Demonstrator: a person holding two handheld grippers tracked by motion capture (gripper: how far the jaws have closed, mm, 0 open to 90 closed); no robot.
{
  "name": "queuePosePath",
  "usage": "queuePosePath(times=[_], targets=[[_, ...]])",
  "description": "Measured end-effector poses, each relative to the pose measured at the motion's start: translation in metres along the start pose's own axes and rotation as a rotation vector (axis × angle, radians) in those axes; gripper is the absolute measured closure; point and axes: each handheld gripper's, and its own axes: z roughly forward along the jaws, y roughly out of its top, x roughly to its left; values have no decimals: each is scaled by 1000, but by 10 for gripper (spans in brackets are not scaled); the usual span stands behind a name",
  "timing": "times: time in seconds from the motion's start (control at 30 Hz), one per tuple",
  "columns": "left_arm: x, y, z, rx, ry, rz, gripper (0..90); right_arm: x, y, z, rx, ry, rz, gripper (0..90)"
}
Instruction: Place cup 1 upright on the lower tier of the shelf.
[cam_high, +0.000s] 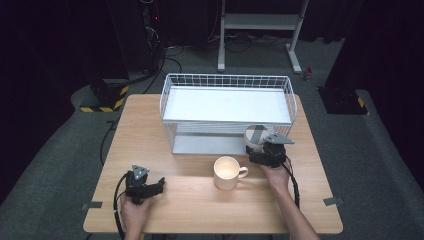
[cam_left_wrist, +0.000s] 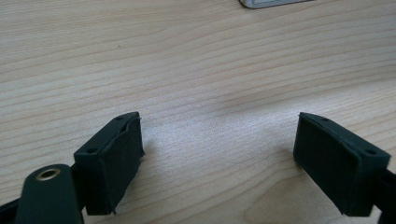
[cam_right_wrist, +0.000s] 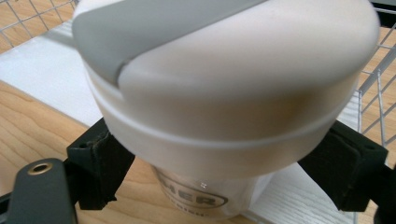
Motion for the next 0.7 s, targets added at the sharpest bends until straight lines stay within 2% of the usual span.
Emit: queuePosePath(times=[0.13,0.33,0.4,0.7], targets=[[0,0,0,0,0,0,162,2,-2,-4,6,-9,-5,157],[0,0,0,0,0,1,162,-1,-11,-6,18,-4,17,193],[0,0,0,0,0,1,162,-1,-14,-6,19,-1,-2,229],[0,0,0,-1,0,-1,165,1,-13,-7,27,-23,6,263]])
